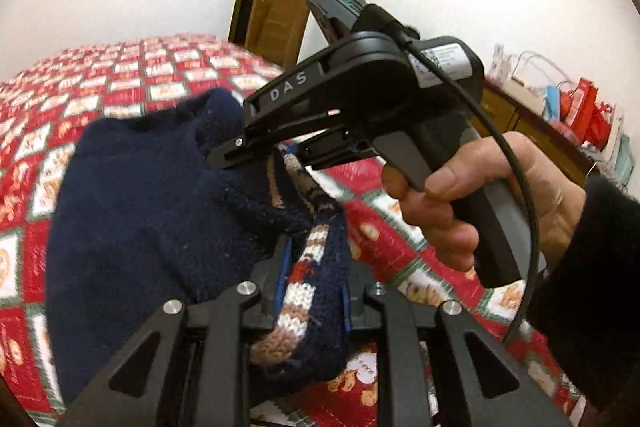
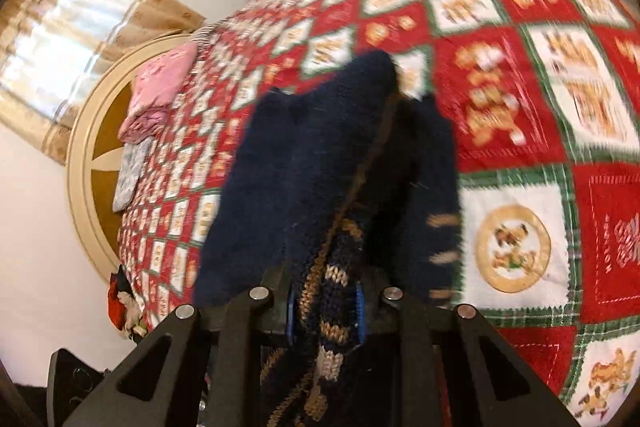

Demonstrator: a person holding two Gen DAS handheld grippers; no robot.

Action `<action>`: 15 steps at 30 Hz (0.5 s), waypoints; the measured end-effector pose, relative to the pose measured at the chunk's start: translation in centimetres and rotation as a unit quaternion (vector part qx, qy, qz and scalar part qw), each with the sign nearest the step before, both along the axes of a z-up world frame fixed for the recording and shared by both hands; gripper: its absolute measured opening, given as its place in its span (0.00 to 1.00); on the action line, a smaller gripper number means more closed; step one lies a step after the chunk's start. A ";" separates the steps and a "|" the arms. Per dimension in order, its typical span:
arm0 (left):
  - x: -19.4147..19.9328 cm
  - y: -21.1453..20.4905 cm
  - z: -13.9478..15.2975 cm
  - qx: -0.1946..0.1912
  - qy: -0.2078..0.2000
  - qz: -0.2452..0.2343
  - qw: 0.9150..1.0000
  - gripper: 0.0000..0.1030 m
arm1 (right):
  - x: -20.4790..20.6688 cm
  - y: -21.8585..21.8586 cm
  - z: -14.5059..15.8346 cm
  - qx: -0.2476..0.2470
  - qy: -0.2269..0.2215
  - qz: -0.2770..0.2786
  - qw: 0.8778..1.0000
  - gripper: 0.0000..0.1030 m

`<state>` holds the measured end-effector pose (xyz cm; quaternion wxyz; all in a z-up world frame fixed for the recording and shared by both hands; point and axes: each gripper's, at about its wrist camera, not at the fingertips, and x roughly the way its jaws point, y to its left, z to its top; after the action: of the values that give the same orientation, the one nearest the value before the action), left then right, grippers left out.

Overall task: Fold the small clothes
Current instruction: 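Grasp the sweater with the right tool beside the left tool while the left tool holds it, then lift the striped sleeve edge with the right tool and fold it over the sweater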

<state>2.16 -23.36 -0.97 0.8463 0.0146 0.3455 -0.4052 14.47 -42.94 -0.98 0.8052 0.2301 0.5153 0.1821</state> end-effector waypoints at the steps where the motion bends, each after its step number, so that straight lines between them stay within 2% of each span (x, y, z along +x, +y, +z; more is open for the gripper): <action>1: 0.0 -0.2 -0.6 0.007 0.006 -0.002 1.000 0.20 | 0.0 -0.6 -0.7 -0.003 0.004 -0.003 1.000 0.22; 4: -0.6 0.0 -0.6 0.012 0.008 -0.008 1.000 0.23 | -0.3 -2.0 -2.1 0.026 -0.001 -0.033 0.999 0.23; 5: -0.5 0.0 -0.4 0.015 0.012 -0.012 1.000 0.26 | -0.5 -2.3 -2.1 0.033 -0.004 -0.041 0.999 0.28; 6: -0.5 0.2 -0.1 0.015 0.020 -0.019 1.000 0.36 | -1.0 -2.4 -1.8 0.029 -0.008 -0.051 0.998 0.38; 7: -0.6 0.8 0.2 0.016 0.037 -0.027 0.999 0.52 | -1.3 -2.4 -1.4 0.021 -0.009 -0.056 0.998 0.42; 9: -0.8 2.4 0.4 0.018 0.065 -0.033 0.997 0.71 | -2.8 -2.8 0.1 0.022 -0.019 -0.072 0.997 0.46; 11: -1.2 4.5 0.9 0.011 0.069 -0.038 0.997 0.75 | -5.6 -3.9 2.4 0.071 -0.054 -0.089 0.992 0.46; 12: -1.4 5.7 1.2 0.010 0.070 -0.035 0.997 0.81 | -7.1 -4.5 3.3 0.090 -0.070 -0.100 0.988 0.46; 13: -1.8 6.9 1.6 0.011 0.068 -0.031 0.997 0.88 | -8.9 -5.0 4.4 0.104 -0.089 -0.117 0.984 0.46; 15: -2.5 9.2 2.2 0.005 0.060 -0.019 0.998 0.90 | -13.1 -5.7 6.9 0.114 -0.140 -0.157 0.971 0.46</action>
<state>-0.34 -14.13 1.25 0.8160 0.0016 0.3974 -0.4198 1.37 -48.67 5.93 0.8563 0.3710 0.3303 0.1413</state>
